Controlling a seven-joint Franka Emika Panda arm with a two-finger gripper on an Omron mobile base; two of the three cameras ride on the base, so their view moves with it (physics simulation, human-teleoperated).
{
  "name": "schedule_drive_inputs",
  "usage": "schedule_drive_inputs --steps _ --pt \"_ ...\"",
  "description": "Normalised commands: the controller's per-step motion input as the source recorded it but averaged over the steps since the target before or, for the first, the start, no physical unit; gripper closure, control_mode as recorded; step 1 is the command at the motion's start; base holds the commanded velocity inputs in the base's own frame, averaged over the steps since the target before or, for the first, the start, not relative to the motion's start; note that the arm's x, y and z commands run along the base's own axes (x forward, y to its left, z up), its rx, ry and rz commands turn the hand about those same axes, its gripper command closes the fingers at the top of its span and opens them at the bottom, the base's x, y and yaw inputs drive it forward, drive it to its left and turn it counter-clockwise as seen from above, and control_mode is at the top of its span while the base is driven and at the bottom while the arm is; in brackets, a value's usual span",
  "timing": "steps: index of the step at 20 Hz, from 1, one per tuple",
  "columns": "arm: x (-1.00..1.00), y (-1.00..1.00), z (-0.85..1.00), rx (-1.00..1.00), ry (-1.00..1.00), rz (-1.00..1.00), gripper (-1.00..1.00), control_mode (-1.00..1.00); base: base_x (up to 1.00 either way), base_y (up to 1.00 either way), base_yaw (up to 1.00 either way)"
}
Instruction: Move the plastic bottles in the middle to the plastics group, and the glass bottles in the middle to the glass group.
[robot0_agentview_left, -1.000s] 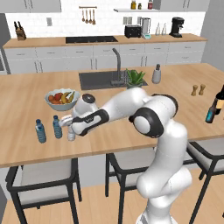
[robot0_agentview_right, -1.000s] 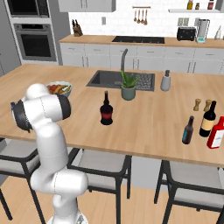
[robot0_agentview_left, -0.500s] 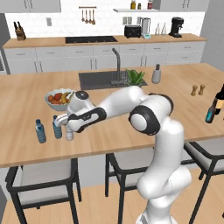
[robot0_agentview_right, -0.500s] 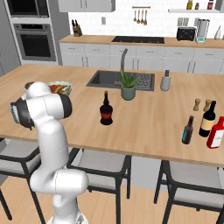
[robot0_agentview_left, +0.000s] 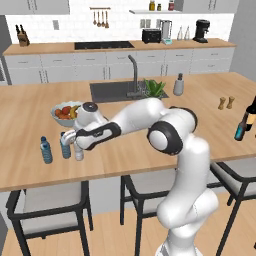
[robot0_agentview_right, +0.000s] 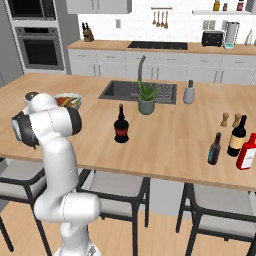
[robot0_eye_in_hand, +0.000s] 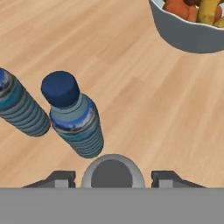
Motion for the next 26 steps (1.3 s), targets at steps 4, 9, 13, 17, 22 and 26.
schedule_drive_inputs --steps 4,9,13,17,22,26 --pt "-0.15 -0.02 0.24 0.00 -0.02 0.05 -1.00 -1.00 0.00 0.00 0.00" --pt "-0.14 -0.12 0.55 0.00 -0.03 0.02 -1.00 -1.00 0.00 0.00 0.00" --pt "-0.10 -0.39 0.52 0.00 0.00 0.00 -1.00 -1.00 0.00 0.00 0.00" --pt "-0.01 -0.69 0.25 0.00 0.06 -0.08 -1.00 -1.00 0.00 0.00 0.00" --pt "-0.03 -0.87 0.09 0.00 0.01 -0.16 -1.00 -1.00 0.00 0.00 0.00" --pt "-0.04 -0.87 0.02 0.00 0.02 -0.19 -1.00 -1.00 0.00 0.00 0.00"
